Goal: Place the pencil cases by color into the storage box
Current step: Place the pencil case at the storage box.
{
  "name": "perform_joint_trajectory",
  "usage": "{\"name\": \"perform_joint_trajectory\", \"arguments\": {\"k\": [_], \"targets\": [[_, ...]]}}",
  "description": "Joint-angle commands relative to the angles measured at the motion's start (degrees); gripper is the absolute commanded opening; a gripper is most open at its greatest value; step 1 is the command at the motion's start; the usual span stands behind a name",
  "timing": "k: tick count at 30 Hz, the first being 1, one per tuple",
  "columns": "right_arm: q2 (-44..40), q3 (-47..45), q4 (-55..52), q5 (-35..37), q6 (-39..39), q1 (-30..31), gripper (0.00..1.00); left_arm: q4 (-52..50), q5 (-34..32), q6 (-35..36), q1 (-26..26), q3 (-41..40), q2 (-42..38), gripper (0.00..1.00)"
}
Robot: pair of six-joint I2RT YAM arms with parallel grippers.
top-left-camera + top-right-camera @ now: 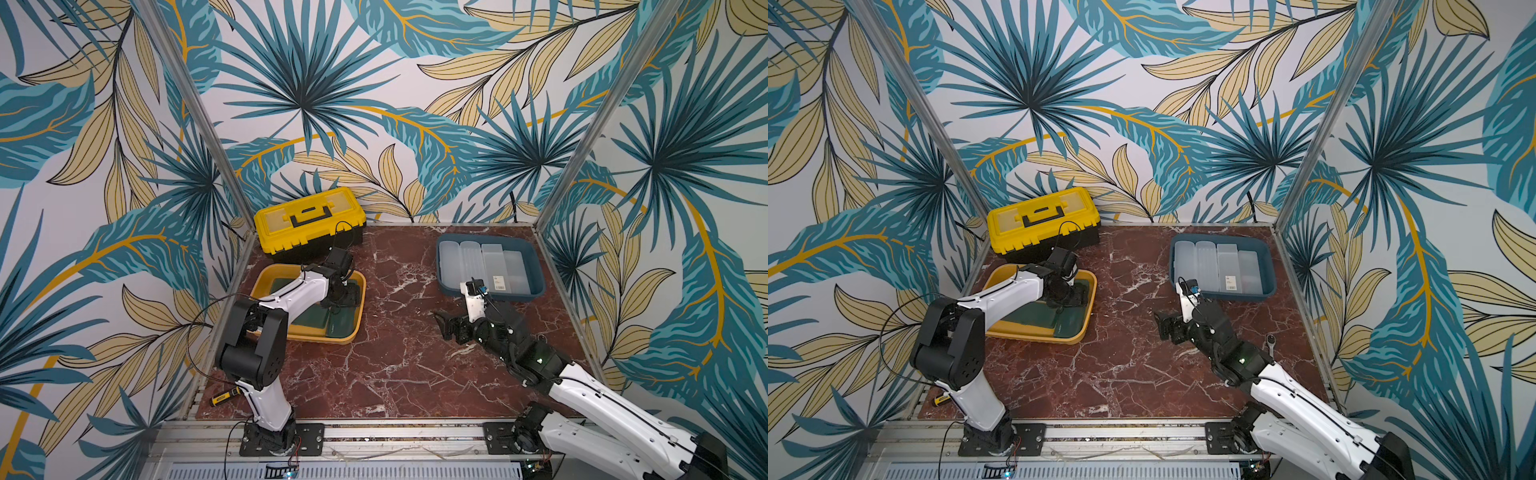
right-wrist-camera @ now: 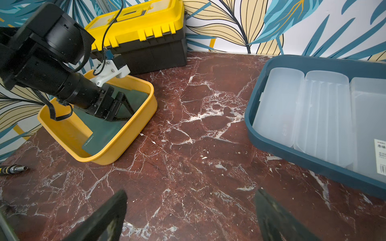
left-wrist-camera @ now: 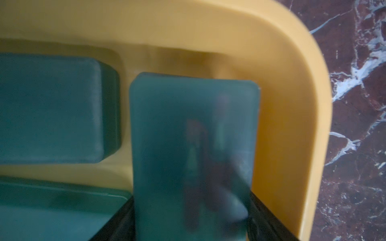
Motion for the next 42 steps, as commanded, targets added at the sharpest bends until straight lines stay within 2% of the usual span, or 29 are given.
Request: {"name": "perform_joint_trajectory", "arguments": {"k": [1, 5, 15, 22, 28, 33, 37, 40, 42], "targets": [[0.3, -1.1, -0.1, 0.7, -0.6, 0.3, 0.95, 1.4, -0.6, 0.4, -0.5, -1.3, -1.2, 0.85], [0.3, -1.2, -0.2, 0.7, -0.5, 0.3, 0.95, 1.3, -0.6, 1.4, -0.7, -1.3, -3.8, 0.99], [0.1, -1.2, -0.2, 0.6, -0.5, 0.3, 0.95, -5.1, -2.7, 4.1, -0.7, 3.5, -12.4, 1.00], [1.8, -0.7, 0.2, 0.6, -0.9, 0.3, 0.95, -6.4, -5.1, 8.9, 0.1, 7.5, -20.7, 1.00], [4.6, 3.1, 0.7, 2.0, -2.9, 0.3, 0.95, -3.0, 0.6, 16.7, 4.1, 9.5, -29.0, 0.99], [7.3, 7.9, 0.8, 6.4, -6.1, 0.3, 0.96, 8.1, 4.8, 20.4, 8.4, 2.2, -37.2, 1.00], [7.1, 10.3, 0.9, 13.2, -9.8, 0.2, 0.98, 20.7, 7.4, 19.2, 11.5, -9.5, -44.9, 1.00], [5.6, 10.3, 1.5, 17.0, -12.2, 0.0, 0.99, 30.8, 7.0, 17.5, 13.6, -19.7, -50.7, 1.00], [4.4, 9.9, 1.8, 18.2, -13.2, -0.4, 0.99, 34.6, 6.8, 17.1, 14.3, -24.4, -51.8, 1.00]]}}
